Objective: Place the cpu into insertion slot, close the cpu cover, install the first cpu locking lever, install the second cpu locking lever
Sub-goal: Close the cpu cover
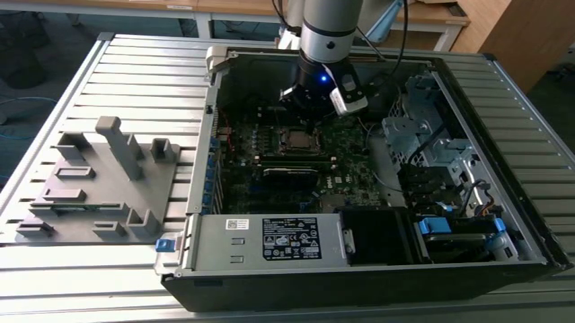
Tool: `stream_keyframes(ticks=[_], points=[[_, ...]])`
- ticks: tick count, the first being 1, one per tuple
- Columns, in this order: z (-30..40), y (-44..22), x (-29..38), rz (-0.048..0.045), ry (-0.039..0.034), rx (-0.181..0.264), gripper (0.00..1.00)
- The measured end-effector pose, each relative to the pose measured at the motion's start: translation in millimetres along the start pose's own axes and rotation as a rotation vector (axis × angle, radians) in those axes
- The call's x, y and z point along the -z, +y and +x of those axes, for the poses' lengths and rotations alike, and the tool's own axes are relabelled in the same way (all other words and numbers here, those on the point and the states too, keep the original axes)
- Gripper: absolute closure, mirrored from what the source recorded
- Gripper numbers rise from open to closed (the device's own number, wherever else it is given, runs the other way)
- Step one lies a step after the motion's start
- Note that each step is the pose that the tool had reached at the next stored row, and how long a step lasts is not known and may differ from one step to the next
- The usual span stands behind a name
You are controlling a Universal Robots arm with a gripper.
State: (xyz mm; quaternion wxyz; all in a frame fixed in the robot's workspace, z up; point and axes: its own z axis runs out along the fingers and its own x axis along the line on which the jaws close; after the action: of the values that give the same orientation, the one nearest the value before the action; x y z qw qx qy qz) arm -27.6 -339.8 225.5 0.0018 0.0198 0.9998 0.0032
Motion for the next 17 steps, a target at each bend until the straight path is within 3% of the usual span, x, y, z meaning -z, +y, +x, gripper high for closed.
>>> stream_keyframes(ticks=[4,17], points=[[0.0,-0.1,-1.5,-0.0001,-0.004,0.016,0.9],[7.3,-0.4,-6.8,0.0001,-0.0042,0.018,0.9]])
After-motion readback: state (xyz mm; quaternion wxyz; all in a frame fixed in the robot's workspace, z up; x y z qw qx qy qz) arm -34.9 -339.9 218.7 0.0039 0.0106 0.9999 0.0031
